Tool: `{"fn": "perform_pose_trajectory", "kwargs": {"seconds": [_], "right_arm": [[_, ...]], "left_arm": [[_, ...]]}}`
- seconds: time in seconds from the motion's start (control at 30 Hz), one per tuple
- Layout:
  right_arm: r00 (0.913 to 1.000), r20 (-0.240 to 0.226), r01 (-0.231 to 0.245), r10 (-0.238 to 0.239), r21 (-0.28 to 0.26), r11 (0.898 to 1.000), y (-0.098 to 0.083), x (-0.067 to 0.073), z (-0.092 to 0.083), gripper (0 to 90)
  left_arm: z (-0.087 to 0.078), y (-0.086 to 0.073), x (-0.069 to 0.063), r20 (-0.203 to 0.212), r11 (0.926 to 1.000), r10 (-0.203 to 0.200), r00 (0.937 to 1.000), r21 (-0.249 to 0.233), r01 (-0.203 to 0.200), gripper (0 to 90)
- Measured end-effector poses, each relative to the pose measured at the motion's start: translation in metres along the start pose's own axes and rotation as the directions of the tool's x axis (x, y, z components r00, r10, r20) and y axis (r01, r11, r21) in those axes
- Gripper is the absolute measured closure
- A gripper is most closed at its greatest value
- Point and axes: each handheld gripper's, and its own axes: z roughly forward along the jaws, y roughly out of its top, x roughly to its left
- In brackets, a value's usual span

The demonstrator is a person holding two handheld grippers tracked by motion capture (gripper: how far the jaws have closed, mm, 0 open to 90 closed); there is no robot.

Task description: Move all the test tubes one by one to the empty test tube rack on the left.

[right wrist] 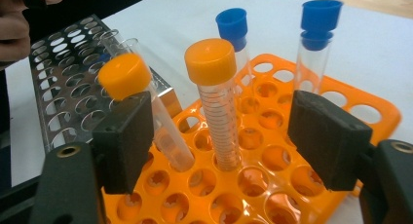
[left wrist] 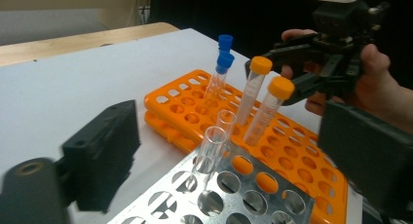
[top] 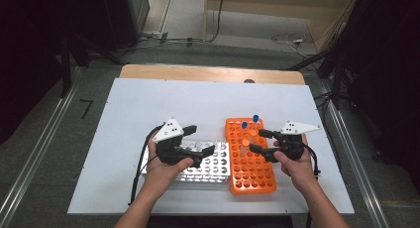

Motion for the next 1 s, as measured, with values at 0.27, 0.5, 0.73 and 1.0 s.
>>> {"fn": "perform_pose_trajectory", "kwargs": {"seconds": [0.27, 0.5, 0.73, 1.0], "right_arm": [[0.9989, -0.044, -0.019, 0.019, 0.002, 1.000, -0.008, -0.005, 0.009, 41.1], [0.9993, -0.038, 0.004, -0.002, 0.040, 0.999, -0.016, -0.005, 0.015, 53.5], [0.9997, -0.001, 0.025, -0.025, 0.053, 0.998, -0.018, -0.003, 0.020, 62.2], [0.9973, 0.050, 0.051, -0.054, 0.049, 0.997, -0.022, 0.000, 0.023, 72.8]], "left_arm": [[-0.003, -0.001, 0.003, 0.026, 0.9999, -0.005, 0.9996, -0.011, 0.006, 0.0], [-0.003, -0.002, 0.002, 0.023, 1.0000, 0.001, 0.9997, -0.007, -0.001, 0.0], [-0.003, -0.003, 0.002, 0.022, 1.0000, 0.000, 0.9998, -0.001, 0.000, 0.0], [-0.002, -0.004, 0.002, 0.023, 1.0000, 0.001, 0.9997, 0.001, -0.001, 0.0]]}}
